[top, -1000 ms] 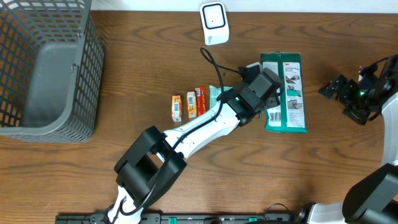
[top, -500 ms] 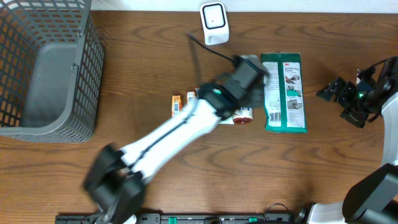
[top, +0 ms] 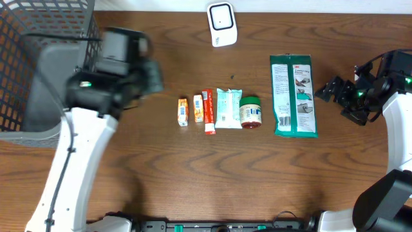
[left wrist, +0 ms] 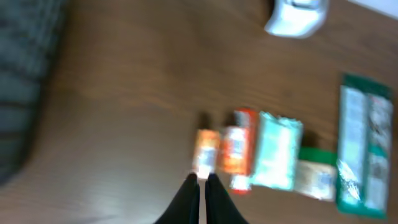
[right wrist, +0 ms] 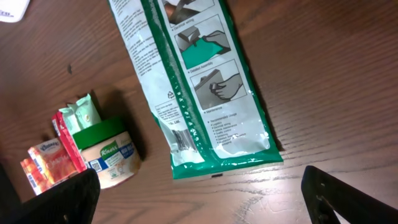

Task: Scan the item barcode
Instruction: 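Release the gloves pack and raise the left gripper back left, then move the right gripper left to the gloves pack's right edge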

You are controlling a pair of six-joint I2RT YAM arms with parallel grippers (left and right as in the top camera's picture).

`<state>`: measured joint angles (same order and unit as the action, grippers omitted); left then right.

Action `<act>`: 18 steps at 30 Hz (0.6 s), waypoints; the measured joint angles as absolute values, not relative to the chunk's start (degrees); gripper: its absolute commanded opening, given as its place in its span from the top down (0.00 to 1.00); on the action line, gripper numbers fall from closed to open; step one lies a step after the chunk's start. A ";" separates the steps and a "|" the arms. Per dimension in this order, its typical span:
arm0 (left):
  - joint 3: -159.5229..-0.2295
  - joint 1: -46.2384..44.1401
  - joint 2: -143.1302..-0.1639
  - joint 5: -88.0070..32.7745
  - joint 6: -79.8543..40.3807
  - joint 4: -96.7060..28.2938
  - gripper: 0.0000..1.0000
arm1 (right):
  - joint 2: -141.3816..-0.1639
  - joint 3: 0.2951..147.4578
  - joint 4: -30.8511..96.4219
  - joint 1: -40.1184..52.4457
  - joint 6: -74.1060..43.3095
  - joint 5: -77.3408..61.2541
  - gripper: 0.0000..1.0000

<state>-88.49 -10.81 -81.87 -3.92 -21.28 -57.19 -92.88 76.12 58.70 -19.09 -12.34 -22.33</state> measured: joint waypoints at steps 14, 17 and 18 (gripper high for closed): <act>-88.49 -2.90 -82.35 -6.83 -17.91 -60.03 0.17 | -92.88 76.05 60.86 -18.57 -11.86 -22.57 0.05; -88.49 -2.90 -82.39 -7.20 -18.13 -60.01 0.16 | -92.88 75.05 60.10 -16.40 -11.68 -20.64 0.01; -88.49 -2.90 -82.39 -7.22 -18.13 -60.03 0.16 | -92.86 74.32 59.46 -15.68 -11.75 -20.34 0.01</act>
